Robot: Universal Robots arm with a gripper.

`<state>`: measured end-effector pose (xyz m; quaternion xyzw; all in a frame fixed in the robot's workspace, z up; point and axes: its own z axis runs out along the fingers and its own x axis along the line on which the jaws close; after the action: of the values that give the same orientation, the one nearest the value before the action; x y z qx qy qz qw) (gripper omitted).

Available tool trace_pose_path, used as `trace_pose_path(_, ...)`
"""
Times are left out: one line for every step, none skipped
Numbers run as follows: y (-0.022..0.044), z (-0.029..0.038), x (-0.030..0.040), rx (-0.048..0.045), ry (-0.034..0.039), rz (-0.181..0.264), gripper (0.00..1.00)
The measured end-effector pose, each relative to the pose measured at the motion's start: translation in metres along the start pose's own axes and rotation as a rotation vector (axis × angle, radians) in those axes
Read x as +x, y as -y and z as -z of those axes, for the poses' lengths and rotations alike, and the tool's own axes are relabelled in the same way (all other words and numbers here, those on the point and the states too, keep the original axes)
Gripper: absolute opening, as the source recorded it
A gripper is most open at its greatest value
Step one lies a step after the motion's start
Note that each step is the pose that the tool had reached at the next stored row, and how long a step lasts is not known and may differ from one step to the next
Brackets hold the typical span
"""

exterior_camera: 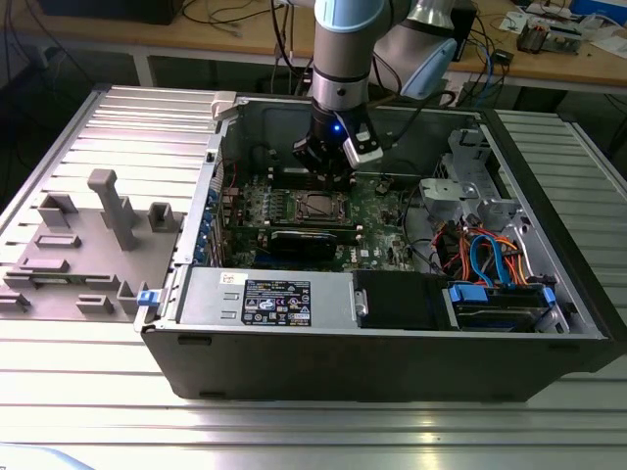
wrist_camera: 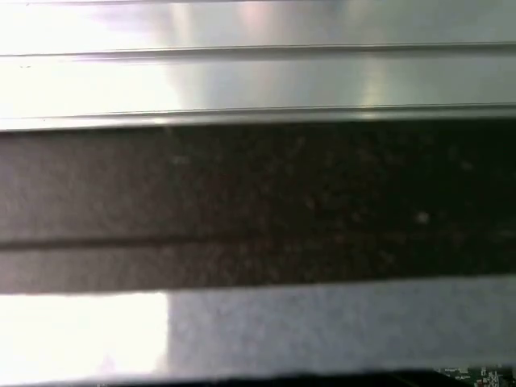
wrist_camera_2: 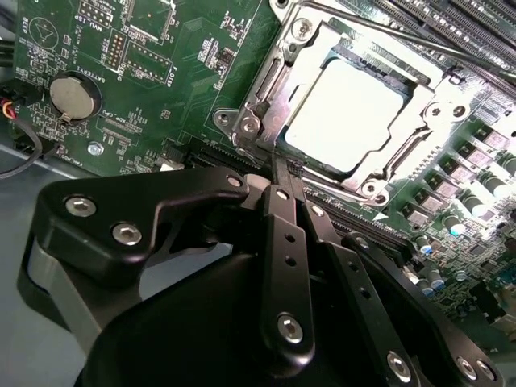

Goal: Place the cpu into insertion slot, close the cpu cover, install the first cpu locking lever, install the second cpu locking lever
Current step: 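Install the second cpu locking lever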

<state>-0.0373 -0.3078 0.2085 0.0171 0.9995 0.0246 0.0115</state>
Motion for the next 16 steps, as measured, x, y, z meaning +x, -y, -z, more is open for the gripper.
trace_pose_path(0.0007,0.0000,0.0000,0.0000,0.0000,0.000,0.11)
trace_pose_path(0.0013,0.0000,0.0000,-0.0001,0.0000,0.000,0.11)
trace_pose_path(0.0024,0.0001,-0.0001,-0.0001,0.0000,0.000,0.11)
trace_pose_path(0.0028,0.0001,-0.0001,-0.0002,0.0000,0.000,0.11)
trace_pose_path(0.0032,0.0003,-0.0001,0.0000,0.0000,0.000,0.11)
trace_pose_path(0.0032,0.0010,-0.0001,0.0000,0.0000,0.000,0.11)
trace_pose_path(0.0031,0.0025,-0.0001,-0.0001,0.0001,0.000,0.11)
trace_pose_path(0.0030,0.0045,-0.0002,0.0000,0.0000,0.000,0.11)
trace_pose_path(0.0029,0.0066,-0.0003,-0.0002,0.0002,0.000,0.11)
trace_pose_path(0.0028,0.0088,-0.0003,-0.0001,0.0001,0.000,0.11)
trace_pose_path(0.0026,0.0138,-0.0004,-0.0001,0.0001,0.000,0.11)
trace_pose_path(0.0025,0.0163,-0.0004,-0.0001,0.0001,0.000,0.11)
trace_pose_path(0.0024,0.0185,-0.0005,0.0000,0.0001,0.000,0.11)
trace_pose_path(0.0022,0.0213,-0.0006,0.0000,0.0001,0.000,0.11)
trace_pose_path(0.0022,0.0218,-0.0006,-0.0001,0.0000,0.000,0.11)
trace_pose_path(0.0022,0.0217,-0.0006,-0.0002,0.0002,0.000,0.11)
